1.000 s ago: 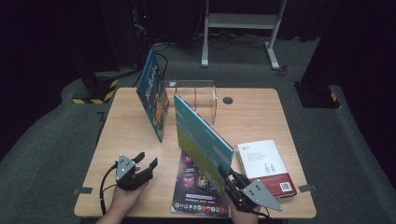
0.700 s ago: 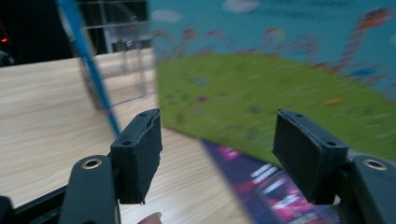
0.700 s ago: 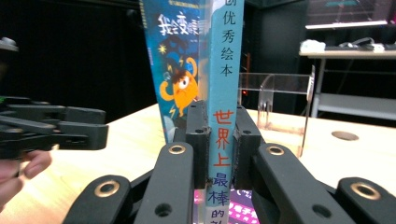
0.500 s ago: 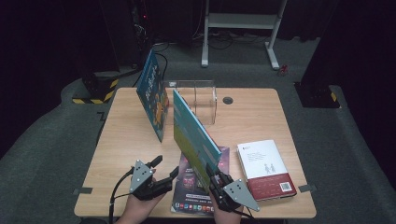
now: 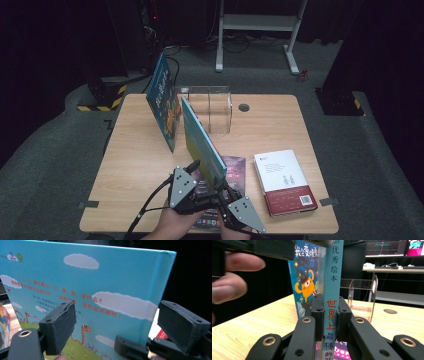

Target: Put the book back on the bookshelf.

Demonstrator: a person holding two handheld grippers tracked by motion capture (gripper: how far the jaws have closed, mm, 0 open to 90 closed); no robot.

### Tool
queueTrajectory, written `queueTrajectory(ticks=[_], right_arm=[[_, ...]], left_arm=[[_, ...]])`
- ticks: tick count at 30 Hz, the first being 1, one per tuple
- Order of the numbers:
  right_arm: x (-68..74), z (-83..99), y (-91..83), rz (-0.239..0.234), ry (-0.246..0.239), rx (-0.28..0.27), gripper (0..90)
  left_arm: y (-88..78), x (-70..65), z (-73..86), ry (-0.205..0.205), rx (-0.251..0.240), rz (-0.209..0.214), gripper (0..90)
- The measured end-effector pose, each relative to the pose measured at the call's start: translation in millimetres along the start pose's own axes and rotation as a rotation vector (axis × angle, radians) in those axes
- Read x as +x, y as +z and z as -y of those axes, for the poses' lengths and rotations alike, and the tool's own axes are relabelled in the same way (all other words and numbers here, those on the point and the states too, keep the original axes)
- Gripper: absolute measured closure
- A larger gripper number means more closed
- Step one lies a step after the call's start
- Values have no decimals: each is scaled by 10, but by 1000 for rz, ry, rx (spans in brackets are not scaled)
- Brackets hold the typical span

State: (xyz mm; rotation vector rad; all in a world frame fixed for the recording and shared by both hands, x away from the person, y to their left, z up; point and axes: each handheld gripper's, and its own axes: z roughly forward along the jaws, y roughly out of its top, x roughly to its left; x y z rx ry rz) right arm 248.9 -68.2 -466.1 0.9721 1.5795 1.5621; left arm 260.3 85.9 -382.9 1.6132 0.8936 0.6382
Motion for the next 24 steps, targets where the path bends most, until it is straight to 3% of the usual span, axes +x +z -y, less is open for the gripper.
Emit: queueTrajectory(ticks=[9, 14, 17, 24], right_arm=[[109, 1, 18, 1, -38, 5, 803], [145, 6, 17, -7, -31, 7, 795], [159, 11, 16, -18, -30, 6, 786], [179, 20, 9, -55, -17, 9, 754]], left_arm=[[122, -88, 36, 28, 39, -54, 165], [102, -30, 38, 30, 31, -90, 234], [76, -36, 45, 45, 23, -106, 228], [-6, -49, 87, 52, -2, -106, 321]])
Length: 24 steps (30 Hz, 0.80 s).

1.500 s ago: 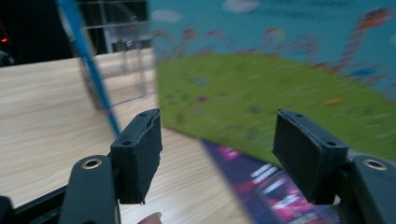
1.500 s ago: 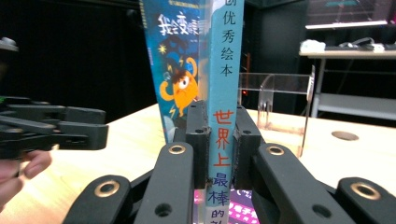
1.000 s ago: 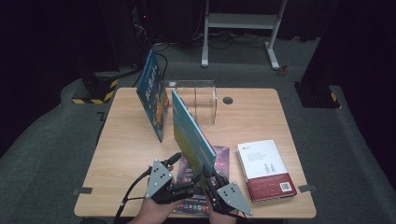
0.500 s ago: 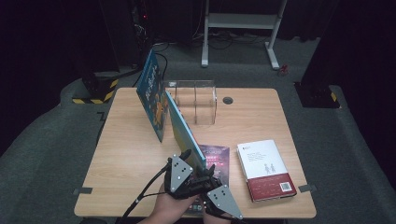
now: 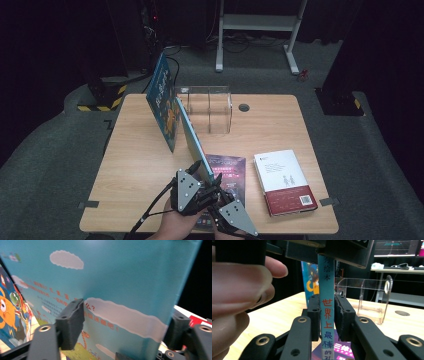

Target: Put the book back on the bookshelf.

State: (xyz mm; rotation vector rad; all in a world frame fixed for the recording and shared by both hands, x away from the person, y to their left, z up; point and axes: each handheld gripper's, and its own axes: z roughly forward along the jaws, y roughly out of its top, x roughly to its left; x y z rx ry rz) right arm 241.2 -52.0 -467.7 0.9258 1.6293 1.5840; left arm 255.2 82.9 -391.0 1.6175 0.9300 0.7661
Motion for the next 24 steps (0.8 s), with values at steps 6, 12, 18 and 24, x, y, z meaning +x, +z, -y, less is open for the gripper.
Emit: queueTrajectory(ticks=[6, 12, 18, 24], right_arm=[[30, 4, 5, -34, -18, 4, 730], [75, 4, 30, -97, -20, 16, 686], [161, -11, 63, -153, -40, 26, 640], [212, -18, 95, -199, -50, 35, 635]], left_arm=[[-89, -14, 52, 9, -32, -22, 406], [-206, 41, 96, -2, -49, -31, 497], [-296, 69, 150, -4, -82, -61, 607], [-377, 136, 191, -28, -109, -108, 655]])
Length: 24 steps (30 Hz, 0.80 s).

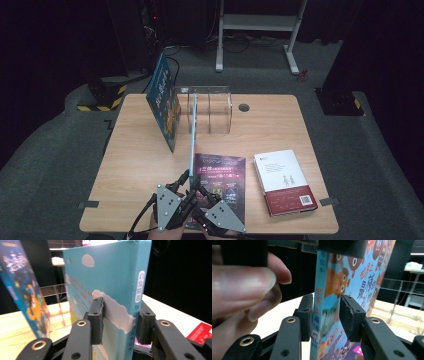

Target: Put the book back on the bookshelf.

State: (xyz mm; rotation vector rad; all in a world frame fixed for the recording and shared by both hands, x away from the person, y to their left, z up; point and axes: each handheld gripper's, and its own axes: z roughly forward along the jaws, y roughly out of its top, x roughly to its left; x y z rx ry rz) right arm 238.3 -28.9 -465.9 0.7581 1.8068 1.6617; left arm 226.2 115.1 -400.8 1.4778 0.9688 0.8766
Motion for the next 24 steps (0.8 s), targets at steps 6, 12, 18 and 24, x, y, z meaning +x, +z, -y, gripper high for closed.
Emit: queueTrajectory(ticks=[6, 12, 18, 24], right_arm=[[42, -25, 7, -41, -3, 4, 642], [32, -19, 6, -40, 0, 11, 642], [-20, 16, -1, -22, 5, 31, 644], [-108, 56, -25, 1, 16, 51, 648]], left_arm=[[-25, 130, 45, -7, 12, -51, 716], [-46, 276, 106, -35, 15, -82, 741], [-54, 391, 95, -61, 2, -92, 748], [-56, 500, 74, -73, -3, -106, 767]])
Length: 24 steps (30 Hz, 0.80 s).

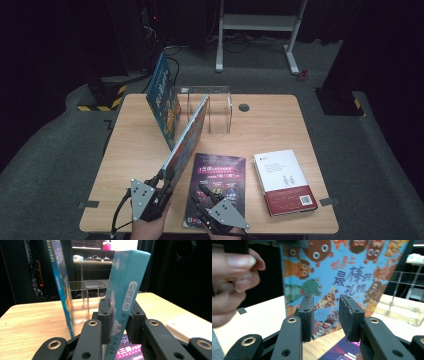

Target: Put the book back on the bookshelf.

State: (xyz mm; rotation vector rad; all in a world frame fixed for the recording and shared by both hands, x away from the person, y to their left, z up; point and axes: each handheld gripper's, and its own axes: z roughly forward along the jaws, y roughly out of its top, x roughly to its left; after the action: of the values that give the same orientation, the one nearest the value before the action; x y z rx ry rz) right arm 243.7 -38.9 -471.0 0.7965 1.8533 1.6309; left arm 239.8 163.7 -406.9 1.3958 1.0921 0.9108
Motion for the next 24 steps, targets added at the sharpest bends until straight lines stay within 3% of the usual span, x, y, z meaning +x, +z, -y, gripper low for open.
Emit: queueTrajectory(ticks=[5, 7, 13, 24], right_arm=[[-110, 39, -60, 22, -2, 28, 648], [-172, 68, -97, 37, -12, 40, 648], [-351, 178, -204, 85, 29, 59, 647], [-411, 214, -229, 91, 60, 62, 644]], left_arm=[[10, 96, -24, 2, 6, -14, 784], [15, 130, -34, 24, 14, -20, 796], [22, 216, -71, 43, 38, -6, 800], [38, 225, -102, 60, 59, -2, 799]])
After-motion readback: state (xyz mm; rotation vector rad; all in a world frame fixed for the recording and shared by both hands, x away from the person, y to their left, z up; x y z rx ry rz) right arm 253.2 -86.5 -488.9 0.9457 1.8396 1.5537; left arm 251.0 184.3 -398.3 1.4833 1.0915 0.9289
